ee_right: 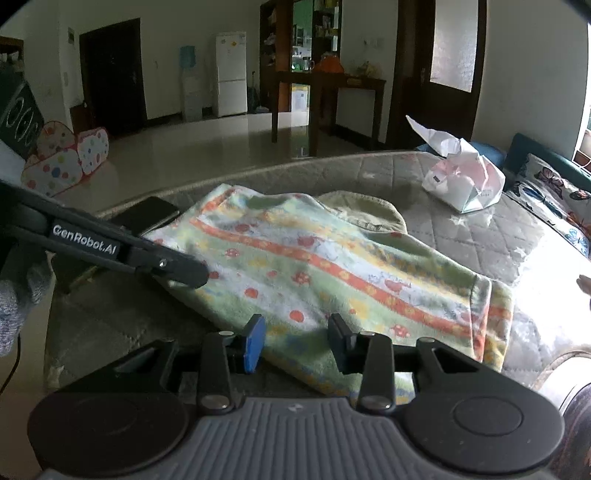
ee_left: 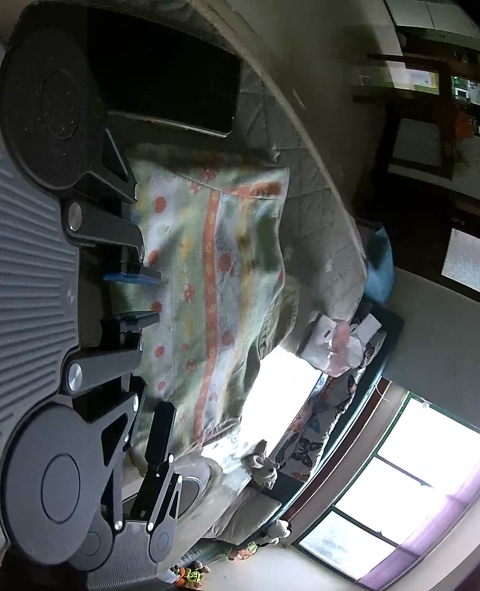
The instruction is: Fold clothes
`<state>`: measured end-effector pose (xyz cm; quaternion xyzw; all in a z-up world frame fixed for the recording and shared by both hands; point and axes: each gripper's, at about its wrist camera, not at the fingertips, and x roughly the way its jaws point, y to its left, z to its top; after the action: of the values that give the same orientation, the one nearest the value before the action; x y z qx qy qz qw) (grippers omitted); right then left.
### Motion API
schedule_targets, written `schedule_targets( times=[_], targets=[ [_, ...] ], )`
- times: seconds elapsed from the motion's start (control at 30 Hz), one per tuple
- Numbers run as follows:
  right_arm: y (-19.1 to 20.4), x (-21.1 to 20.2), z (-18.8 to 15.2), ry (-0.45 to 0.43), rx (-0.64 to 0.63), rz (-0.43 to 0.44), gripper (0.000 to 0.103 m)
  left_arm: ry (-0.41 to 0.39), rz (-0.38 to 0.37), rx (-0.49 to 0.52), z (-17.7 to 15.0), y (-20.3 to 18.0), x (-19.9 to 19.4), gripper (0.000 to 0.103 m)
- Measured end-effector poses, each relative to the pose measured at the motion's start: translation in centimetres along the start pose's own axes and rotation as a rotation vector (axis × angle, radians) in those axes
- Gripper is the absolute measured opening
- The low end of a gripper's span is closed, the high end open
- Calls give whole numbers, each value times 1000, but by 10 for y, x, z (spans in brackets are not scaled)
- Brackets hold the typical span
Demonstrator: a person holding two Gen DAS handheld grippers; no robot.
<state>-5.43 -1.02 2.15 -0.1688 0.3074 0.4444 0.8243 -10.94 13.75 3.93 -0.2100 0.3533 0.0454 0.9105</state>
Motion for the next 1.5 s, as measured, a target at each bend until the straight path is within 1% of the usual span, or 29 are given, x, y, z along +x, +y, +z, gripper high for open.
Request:
schedule_targets(
  times=[0.13, 0.2, 0.27, 0.33, 0.37, 0.43, 0.47, 0.5, 0.57, 0.63, 0.7, 0.73, 0.77, 0.8, 0.87, 0.9, 1.0, 1.07, 1.23, 1.3, 1.37, 1.5],
  targets=[
    [1, -5, 0, -13, 7, 5, 42, -27, 18, -2, 1, 4, -6, 18],
    [0, -2, -2, -6, 16, 4, 43, -8, 39, -25, 0, 11, -1, 18],
    [0, -2, -4, -8, 25, 5, 43, 1, 38, -47, -2, 16, 1, 17],
    [-1, -5, -4, -14, 28, 8, 45, -3, 43, -45, -3, 15, -1, 18],
    [-1, -7, -4, -18, 30, 9, 47, -4, 48, -41, -3, 13, -1, 18],
    [0, -7, -5, -13, 23, 7, 50, -4, 59, -30, -3, 10, -2, 21],
    [0, -8, -6, -11, 22, 3, 50, -6, 65, -24, -3, 8, -2, 27],
    [-1, -8, -7, -10, 22, -3, 51, -11, 71, -16, -4, 6, -3, 38],
    [-2, -10, -9, -14, 35, -7, 57, -23, 88, 8, -5, 0, -5, 52],
    [-3, -13, -10, -20, 43, -11, 59, -32, 108, 39, -6, -8, -6, 55],
    [-3, -16, -12, -24, 47, -16, 63, -38, 122, 58, -7, -13, -7, 64],
    [-3, -17, -13, -26, 49, -20, 69, -40, 125, 61, -8, -15, -8, 67],
    [-3, -18, -14, -28, 51, -23, 73, -44, 129, 63, -9, -16, -8, 72],
    [-4, -20, -15, -30, 54, -26, 73, -48, 135, 65, -10, -17, -10, 75],
    [-4, -23, -19, -36, 64, -32, 80, -52, 145, 68, -11, -19, -11, 78],
    [-4, -24, -20, -38, 69, -35, 82, -54, 148, 70, -11, -20, -12, 79],
    [-4, -28, -23, -44, 78, -43, 85, -59, 157, 81, -14, -23, -14, 88],
    [-3, -31, -25, -48, 82, -48, 89, -63, 163, 90, -16, -26, -16, 92],
    [-2, -37, -30, -59, 95, -58, 94, -65, 166, 100, -21, -30, -19, 97],
    [-2, -41, -31, -64, 103, -65, 98, -68, 170, 107, -22, -33, -19, 102],
    [-3, -44, -33, -71, 111, -74, 101, -70, 170, 114, -24, -35, -20, 102],
    [-4, -50, -36, -82, 128, -84, 103, -72, 166, 120, -26, -37, -22, 103]
  ],
)
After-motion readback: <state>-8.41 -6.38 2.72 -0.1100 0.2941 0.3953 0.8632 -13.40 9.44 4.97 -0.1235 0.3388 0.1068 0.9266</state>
